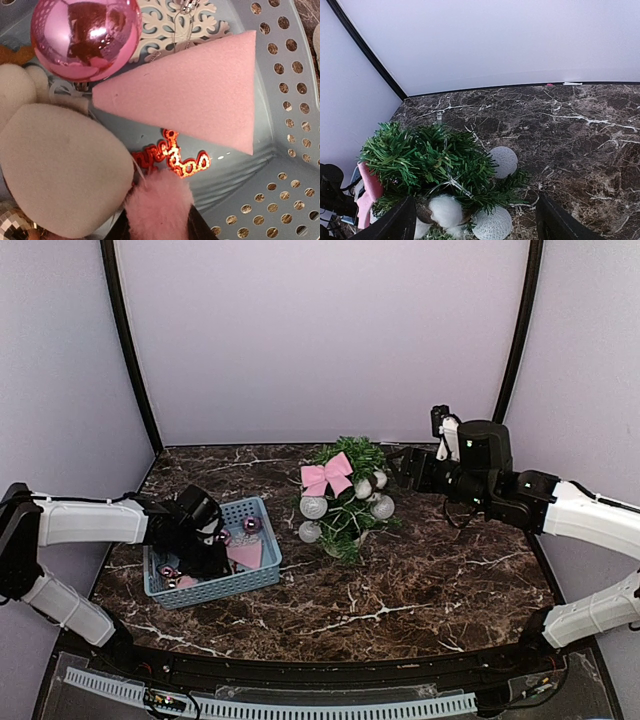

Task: Decorate the small christmas tree
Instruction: Pick up the ornament ball from the bin, then pass from the left arm to the right

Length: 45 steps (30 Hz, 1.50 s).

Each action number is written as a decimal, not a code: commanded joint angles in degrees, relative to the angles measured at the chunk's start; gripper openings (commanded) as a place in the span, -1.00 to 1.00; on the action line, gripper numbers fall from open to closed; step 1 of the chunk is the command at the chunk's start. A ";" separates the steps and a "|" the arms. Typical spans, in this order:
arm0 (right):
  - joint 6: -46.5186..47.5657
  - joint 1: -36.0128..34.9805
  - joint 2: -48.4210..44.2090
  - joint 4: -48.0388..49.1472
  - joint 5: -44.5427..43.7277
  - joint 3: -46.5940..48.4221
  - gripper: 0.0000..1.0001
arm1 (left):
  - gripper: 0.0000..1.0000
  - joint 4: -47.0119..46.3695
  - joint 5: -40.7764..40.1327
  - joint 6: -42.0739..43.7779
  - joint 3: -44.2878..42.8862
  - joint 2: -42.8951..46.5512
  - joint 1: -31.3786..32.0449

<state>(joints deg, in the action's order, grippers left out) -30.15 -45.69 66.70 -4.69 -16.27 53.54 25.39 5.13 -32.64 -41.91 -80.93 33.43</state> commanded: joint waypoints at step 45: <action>8.21 -17.23 15.77 18.51 43.71 14.60 0.19 | -0.61 -30.19 31.98 -0.44 -15.49 19.49 13.94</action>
<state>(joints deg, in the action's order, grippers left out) -21.85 -62.26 82.13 10.72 23.86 65.91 -1.23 35.70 -32.40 -56.31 -61.58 47.16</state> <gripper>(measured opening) 0.636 0.210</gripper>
